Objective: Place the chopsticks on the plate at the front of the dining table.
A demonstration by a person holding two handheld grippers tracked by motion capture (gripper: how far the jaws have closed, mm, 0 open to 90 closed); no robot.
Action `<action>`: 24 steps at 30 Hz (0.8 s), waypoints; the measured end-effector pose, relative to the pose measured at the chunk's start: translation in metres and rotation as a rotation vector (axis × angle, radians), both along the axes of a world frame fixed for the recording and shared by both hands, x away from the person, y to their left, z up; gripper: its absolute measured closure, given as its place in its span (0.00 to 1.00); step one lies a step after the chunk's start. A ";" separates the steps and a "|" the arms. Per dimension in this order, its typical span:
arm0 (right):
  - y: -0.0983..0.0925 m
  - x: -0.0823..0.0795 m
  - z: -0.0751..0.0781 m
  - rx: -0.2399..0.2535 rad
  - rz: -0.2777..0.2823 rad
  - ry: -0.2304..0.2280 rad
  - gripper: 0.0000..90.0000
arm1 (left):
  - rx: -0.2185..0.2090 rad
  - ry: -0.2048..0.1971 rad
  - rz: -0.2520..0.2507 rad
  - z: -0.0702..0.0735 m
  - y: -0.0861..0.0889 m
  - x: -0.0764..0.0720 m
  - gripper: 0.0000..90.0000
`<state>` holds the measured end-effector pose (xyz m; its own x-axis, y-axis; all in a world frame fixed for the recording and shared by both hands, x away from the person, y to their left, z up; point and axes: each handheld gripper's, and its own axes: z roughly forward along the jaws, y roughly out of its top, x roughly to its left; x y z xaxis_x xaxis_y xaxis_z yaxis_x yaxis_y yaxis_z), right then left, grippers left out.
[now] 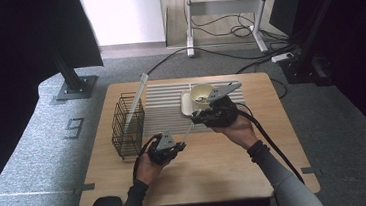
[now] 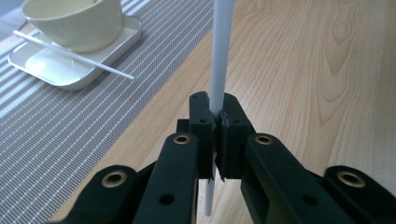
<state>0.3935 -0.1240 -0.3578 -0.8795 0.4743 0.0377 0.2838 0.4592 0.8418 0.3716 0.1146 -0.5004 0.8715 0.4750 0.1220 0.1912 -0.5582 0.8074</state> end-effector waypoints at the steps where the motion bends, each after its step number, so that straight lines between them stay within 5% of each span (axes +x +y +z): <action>1: 0.000 0.000 0.000 -0.006 -0.007 -0.006 0.79 | -0.005 0.015 0.003 0.000 0.000 0.000 0.95; 6: 0.005 0.001 -0.004 -0.041 -0.053 -0.043 0.60 | -0.006 0.050 0.011 0.000 0.000 0.002 0.95; 12: 0.010 0.001 -0.007 -0.025 -0.090 -0.084 0.43 | 0.012 0.075 0.003 -0.001 -0.002 0.002 0.95; 16: 0.010 0.005 -0.011 -0.061 -0.131 -0.112 0.41 | 0.004 0.076 -0.005 -0.001 -0.002 0.001 0.95; 24: -0.006 0.016 -0.021 -0.058 -0.191 -0.109 0.36 | -0.032 0.095 -0.013 0.000 0.001 0.002 0.95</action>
<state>0.4099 -0.1302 -0.3788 -0.7706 0.6315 -0.0853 0.2789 0.4545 0.8460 0.3733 0.1155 -0.5003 0.8846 0.4658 0.0233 0.2608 -0.5354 0.8033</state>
